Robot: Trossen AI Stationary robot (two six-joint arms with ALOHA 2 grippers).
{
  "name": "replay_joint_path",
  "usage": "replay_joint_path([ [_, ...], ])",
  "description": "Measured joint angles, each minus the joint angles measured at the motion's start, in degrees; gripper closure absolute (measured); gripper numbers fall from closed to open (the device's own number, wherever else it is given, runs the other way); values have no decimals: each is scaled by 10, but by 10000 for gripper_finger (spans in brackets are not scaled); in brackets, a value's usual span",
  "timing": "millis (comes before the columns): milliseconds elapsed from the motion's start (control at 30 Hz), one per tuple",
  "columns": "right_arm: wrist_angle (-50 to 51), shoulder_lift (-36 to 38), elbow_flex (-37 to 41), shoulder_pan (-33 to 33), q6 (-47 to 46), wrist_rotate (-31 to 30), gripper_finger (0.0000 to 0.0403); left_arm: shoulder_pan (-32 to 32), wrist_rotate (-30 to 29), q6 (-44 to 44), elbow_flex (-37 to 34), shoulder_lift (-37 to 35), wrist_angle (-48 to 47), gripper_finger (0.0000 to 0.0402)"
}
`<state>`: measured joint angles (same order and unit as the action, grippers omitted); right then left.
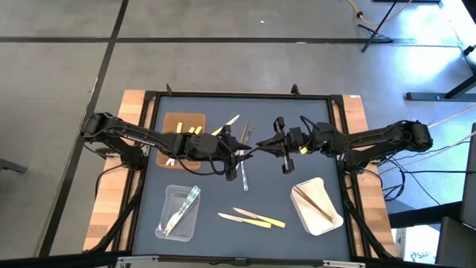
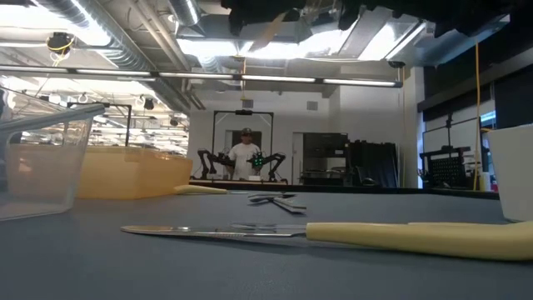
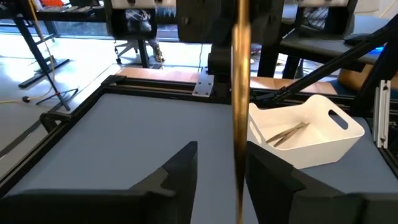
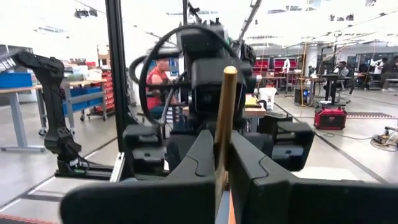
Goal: Sort silverware by color (type)
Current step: Put the gold knife into the white bin
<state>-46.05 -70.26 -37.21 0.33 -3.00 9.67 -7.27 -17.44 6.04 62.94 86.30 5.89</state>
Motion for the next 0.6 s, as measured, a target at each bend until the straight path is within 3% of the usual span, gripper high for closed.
replay_joint_path([
  [167,85,33,-18,-1,-1,-9,400,0,0,29,0,0,-16,277],
  [433,371,60,-118,0,-10,-26,400,0,1,60,0,0,-53,277],
  [600,549,61,-194,0,-58,-5,400,0,1,61,0,0,-64,277],
])
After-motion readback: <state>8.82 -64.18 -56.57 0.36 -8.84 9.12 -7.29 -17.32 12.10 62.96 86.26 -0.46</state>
